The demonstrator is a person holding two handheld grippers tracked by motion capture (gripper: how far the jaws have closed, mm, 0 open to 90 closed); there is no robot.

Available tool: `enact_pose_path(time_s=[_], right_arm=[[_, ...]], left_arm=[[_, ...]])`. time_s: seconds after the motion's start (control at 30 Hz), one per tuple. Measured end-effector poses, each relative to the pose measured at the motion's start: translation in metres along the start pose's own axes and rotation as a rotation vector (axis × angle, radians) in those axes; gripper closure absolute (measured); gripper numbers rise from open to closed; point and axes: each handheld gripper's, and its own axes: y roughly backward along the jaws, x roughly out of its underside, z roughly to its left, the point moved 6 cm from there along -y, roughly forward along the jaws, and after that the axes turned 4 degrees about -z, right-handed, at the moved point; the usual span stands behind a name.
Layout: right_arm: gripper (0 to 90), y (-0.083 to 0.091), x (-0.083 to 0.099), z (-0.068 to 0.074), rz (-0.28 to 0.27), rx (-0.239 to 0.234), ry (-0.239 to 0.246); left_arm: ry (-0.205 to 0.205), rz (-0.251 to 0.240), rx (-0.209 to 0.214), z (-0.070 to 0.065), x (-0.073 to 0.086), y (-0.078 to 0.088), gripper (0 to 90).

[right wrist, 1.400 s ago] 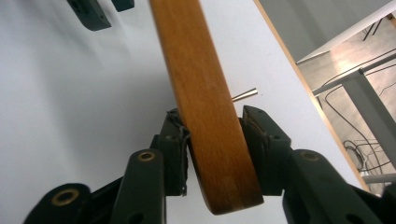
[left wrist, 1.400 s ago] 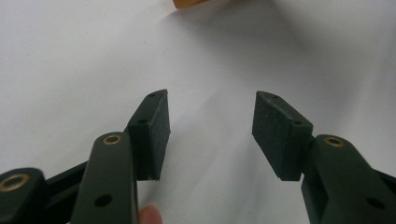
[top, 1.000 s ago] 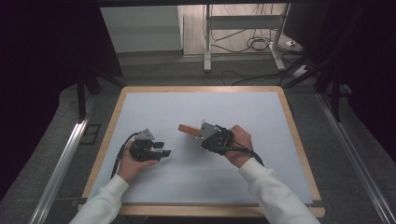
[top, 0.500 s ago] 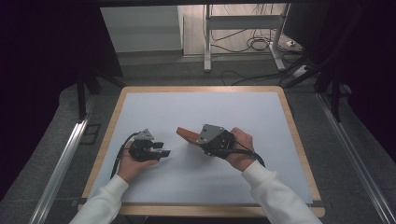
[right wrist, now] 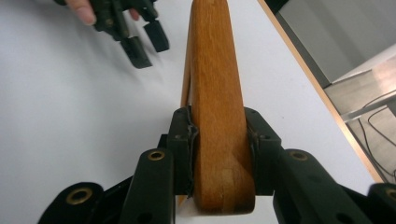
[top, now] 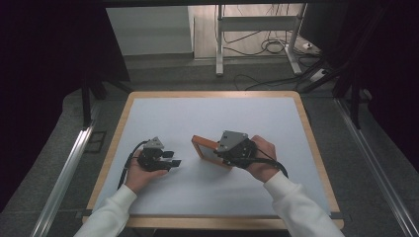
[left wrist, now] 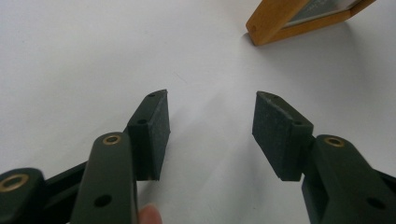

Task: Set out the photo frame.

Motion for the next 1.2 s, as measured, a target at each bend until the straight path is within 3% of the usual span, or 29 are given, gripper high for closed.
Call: enact_pose_path(time_s=[0.3,0.73,1.0,1.2], right_arm=[[62.6,-0.009,0.007,-0.026,0.017,0.031,-0.076],[49.4,-0.026,0.018,-0.055,0.041,0.089,-0.148],[43.0,-0.035,0.026,-0.068,0.043,0.107,-0.207],[38.9,-0.041,0.03,-0.073,0.041,0.121,-0.237]], left_arm=[[0.007,0.004,0.004,0.0,0.0,0.001,45.0],[-0.019,0.0,0.006,-0.002,0.0,-0.001,45.0],[-0.024,-0.002,0.0,-0.004,-0.001,0.0,44.5],[-0.014,-0.004,-0.01,-0.003,-0.001,0.001,39.0]])
